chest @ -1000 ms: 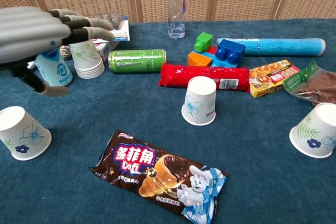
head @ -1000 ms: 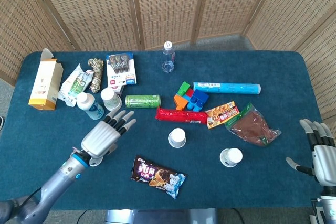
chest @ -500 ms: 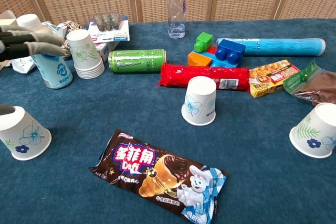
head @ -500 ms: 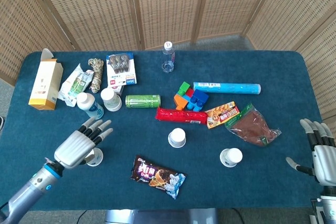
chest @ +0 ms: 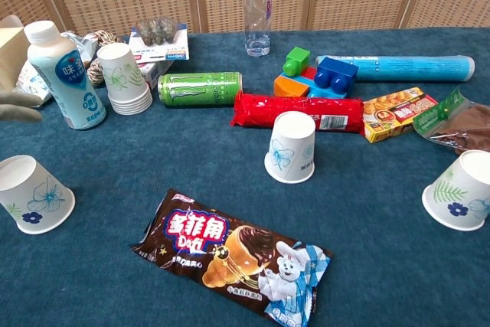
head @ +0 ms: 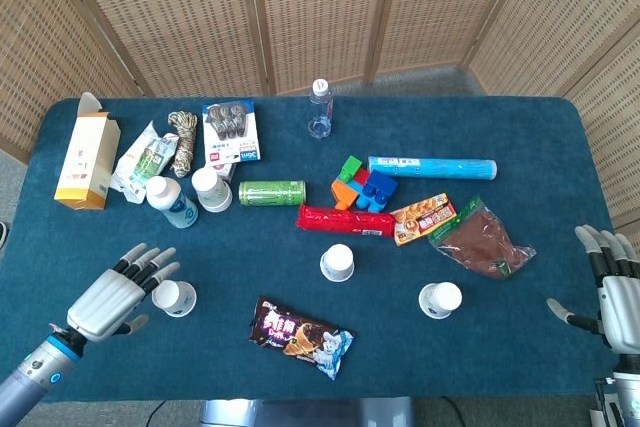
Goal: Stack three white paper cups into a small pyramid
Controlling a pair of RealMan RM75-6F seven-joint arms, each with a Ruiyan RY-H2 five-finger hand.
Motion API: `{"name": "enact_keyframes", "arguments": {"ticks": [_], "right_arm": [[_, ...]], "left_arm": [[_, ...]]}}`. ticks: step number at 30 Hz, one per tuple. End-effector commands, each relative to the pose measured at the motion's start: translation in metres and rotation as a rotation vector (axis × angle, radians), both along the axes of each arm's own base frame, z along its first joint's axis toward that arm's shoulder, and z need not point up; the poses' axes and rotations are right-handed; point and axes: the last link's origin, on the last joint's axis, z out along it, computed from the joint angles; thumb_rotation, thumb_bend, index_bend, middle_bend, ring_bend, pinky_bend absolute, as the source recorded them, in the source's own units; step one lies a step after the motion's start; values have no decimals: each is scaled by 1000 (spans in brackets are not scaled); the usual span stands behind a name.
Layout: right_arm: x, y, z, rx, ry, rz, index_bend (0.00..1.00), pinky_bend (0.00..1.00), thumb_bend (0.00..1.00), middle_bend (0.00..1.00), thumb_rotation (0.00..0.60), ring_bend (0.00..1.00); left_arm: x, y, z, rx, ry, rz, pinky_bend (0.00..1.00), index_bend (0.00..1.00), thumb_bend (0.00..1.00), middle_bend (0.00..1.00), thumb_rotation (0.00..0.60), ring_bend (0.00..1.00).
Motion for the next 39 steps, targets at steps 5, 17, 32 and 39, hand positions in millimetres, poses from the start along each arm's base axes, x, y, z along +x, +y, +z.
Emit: {"name": "enact_keyframes", "arguments": {"ticks": [5, 17, 32, 39], "right_arm": [[0, 0, 0, 0, 3, 0, 8, 4, 157, 0, 600, 0], [-1, 0, -2, 5, 4, -5, 8, 4, 156, 0, 600, 0], [-2, -1, -2, 7, 2, -4, 8, 4, 155, 0, 600, 0], [-1, -1, -2, 7, -1, -3, 8, 4, 155, 0, 600, 0]], "left_arm": [[-8, -1, -15, -23, 8, 36, 0, 0, 296, 0, 600, 0], [-9, 9, -32, 0, -9, 44, 199, 19, 297, 23, 600, 24], [4, 13, -53, 46, -13, 27, 447, 227, 313, 388, 600, 367], [6, 15, -55, 80, -31, 22, 507, 278, 326, 465, 600, 453]]}}
